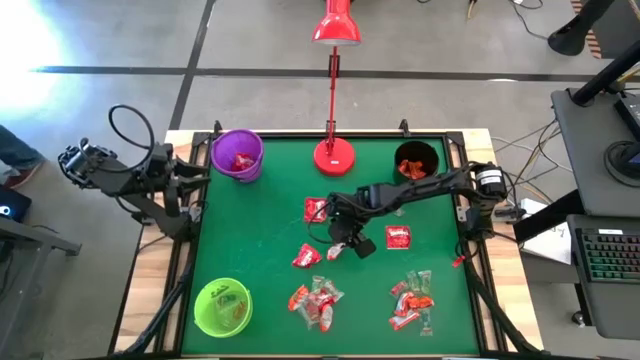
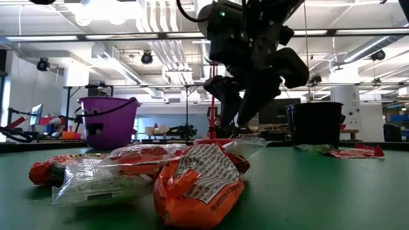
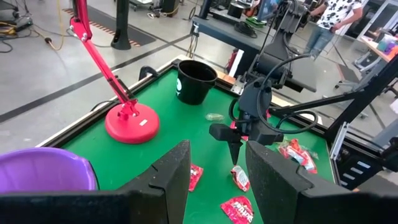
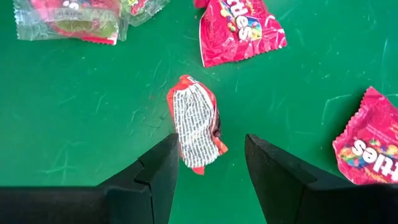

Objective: Sort candy
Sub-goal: Put the orange chocolate into the black bucket

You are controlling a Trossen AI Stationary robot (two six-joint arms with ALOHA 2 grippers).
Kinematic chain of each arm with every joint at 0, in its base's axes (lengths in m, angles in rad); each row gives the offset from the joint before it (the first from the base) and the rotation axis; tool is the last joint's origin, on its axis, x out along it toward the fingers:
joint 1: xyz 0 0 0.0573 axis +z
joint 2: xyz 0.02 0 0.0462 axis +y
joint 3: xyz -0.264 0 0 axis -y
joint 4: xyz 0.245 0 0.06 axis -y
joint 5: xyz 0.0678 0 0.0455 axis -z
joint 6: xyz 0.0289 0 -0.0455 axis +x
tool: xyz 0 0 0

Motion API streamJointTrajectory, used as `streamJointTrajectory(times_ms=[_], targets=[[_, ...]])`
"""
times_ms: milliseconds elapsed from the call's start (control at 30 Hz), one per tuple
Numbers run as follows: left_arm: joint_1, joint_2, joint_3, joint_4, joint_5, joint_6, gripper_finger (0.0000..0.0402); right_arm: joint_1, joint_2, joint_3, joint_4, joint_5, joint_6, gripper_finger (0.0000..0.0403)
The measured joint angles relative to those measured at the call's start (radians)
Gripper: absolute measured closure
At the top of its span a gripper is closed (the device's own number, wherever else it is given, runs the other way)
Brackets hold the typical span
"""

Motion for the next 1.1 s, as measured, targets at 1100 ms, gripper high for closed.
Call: streamJointTrajectory(times_ms=[1100], targets=[[0.0,0.005,-0.002,-0.04,-0.001,0.0,0.0264,0.002,0.079,-0.143,0.288,-0.033,0.034,0.0227]])
